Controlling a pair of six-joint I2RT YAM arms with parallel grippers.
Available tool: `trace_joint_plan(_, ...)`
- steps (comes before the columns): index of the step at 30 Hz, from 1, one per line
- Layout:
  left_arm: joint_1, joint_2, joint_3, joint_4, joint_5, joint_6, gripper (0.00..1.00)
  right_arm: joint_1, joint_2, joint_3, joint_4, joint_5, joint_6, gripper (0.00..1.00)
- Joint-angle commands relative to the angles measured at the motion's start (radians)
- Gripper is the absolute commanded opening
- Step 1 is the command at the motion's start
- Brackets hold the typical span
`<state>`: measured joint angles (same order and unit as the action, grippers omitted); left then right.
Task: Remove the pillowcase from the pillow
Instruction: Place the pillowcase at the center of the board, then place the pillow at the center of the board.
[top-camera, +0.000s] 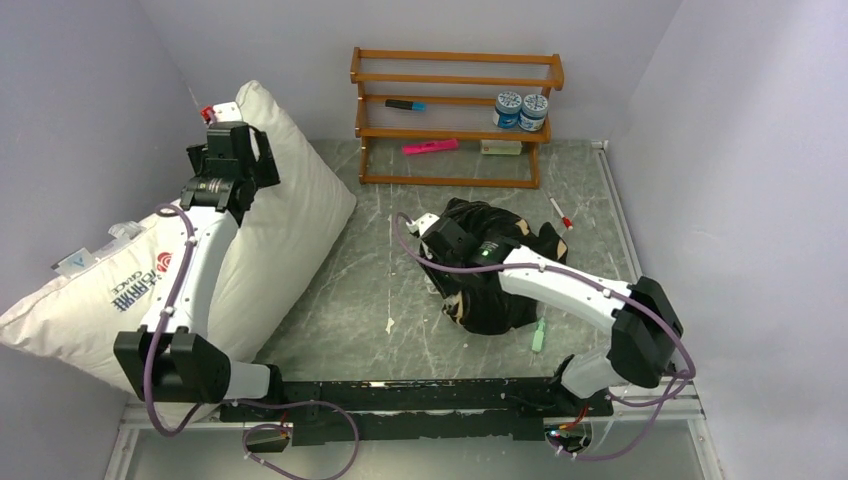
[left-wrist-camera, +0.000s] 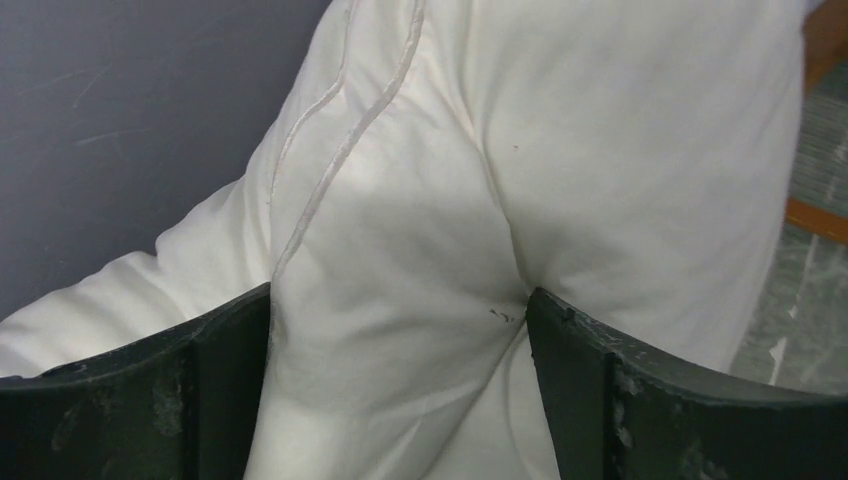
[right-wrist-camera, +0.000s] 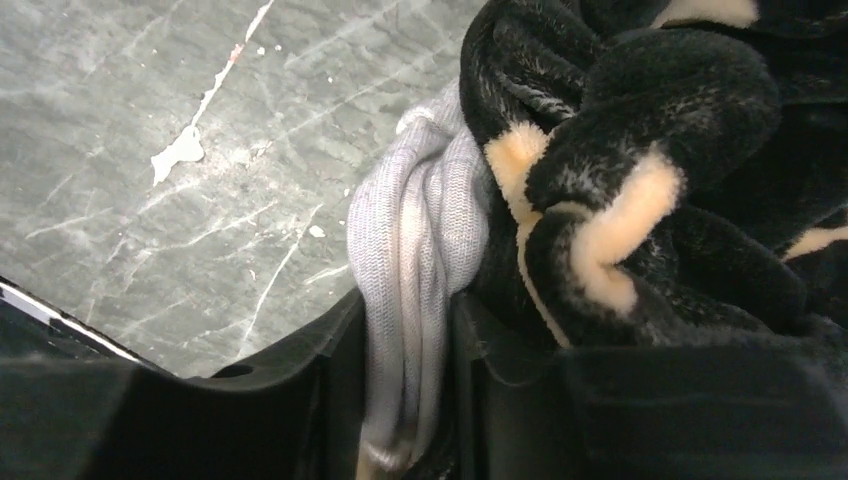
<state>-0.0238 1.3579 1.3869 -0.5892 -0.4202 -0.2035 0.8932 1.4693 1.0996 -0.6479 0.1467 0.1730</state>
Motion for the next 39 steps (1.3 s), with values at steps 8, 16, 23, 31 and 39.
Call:
trace_joint_plan(8, -0.074, -0.122, -0.050, -0.042, 0.065, 0.032, 0.96, -0.013, -0.286, 0.051, 0.139, 0.171, -0.017, 0.75)
trace_joint_plan(16, -0.074, 0.021, 0.044, -0.004, 0.014, 0.047, 0.96, -0.012, -0.543, -0.044, 0.221, 0.395, -0.036, 0.95)
trace_joint_plan(23, -0.074, 0.202, 0.040, 0.138, 0.155, 0.054, 0.96, -0.013, -0.688, -0.098, 0.222, 0.449, -0.050, 0.96)
trace_joint_plan(31, -0.075, 0.349, 0.127, 0.195, 0.271, 0.013, 0.96, -0.013, -0.731, -0.108, 0.195, 0.533, -0.087, 0.96)
trace_joint_plan(39, -0.077, 0.290, 0.221, 0.183, 0.383, -0.088, 0.96, -0.013, -0.788, -0.147, 0.268, 0.638, -0.135, 0.99)
